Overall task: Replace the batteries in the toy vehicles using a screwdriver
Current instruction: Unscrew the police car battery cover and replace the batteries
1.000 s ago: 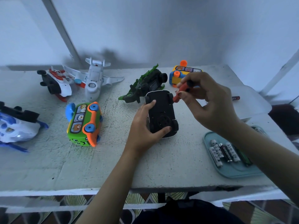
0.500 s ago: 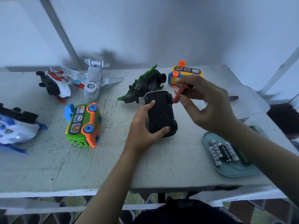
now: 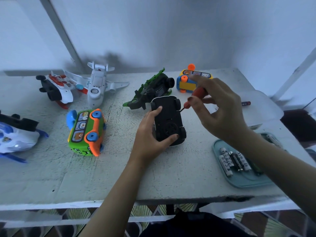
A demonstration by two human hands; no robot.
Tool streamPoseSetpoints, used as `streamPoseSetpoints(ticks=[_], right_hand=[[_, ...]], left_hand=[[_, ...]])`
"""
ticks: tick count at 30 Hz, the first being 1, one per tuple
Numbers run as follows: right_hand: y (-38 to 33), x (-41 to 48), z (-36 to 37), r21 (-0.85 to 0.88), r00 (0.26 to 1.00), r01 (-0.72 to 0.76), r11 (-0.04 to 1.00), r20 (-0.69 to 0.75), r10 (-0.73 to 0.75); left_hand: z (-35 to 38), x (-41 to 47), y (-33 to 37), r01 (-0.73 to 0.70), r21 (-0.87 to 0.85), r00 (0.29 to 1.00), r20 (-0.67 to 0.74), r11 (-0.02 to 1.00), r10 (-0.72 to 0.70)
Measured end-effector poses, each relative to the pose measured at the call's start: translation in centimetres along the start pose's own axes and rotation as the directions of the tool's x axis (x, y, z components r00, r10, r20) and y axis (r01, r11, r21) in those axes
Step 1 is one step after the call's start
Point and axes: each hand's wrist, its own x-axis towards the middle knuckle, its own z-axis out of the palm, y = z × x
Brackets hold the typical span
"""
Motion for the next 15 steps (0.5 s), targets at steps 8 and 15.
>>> streamPoseSetpoints(ticks=[8,15], right_hand=[[-0.86,0.35,-0.03,0.173,0.995,-0.073,0.982,0.079,0.06],[-0.65,0.87,0.44,-0.07,1.0,0.005,0.998,0.016,-0.004]], left_hand=[[0.06,0.11,-0.19,-0.018,0.015,1.0,-0.004,1.0,0.018],[0.08,-0.06,0.13,-0.012,0.016,1.0,0.0,1.0,0.012]])
